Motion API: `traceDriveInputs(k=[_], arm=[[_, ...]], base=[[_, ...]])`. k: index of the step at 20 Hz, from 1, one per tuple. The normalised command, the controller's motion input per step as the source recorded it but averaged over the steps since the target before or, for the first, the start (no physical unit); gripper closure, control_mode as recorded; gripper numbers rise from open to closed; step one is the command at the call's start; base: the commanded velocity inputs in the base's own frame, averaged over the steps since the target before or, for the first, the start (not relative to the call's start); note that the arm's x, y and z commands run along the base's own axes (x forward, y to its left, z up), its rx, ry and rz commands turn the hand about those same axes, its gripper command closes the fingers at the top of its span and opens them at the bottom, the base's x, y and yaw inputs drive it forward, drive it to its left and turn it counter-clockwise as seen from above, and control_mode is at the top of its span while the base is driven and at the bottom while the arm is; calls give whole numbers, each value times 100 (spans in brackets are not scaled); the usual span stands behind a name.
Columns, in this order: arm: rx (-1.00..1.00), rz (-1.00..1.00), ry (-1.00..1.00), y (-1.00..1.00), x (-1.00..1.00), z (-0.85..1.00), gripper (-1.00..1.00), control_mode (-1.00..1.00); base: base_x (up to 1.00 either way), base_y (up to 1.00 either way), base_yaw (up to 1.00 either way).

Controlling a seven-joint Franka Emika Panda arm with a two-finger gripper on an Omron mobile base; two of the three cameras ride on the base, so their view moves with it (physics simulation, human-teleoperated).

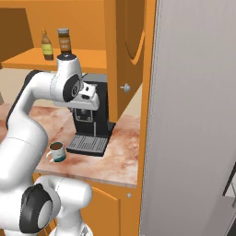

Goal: Pick the cinnamon and honey bottle from the cabinet and place them next to the mug.

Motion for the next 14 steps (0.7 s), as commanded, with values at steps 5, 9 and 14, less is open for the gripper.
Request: traceDriveInputs(k=[5,9,14], arm=[[0,0,-1,0,0,-2,-100,-100],[0,0,-4,1,0,-18,-100,-100],[0,2,-19,0,-5,0,-100,-100]], base=[[0,0,0],[0,0,0],[0,0,0]])
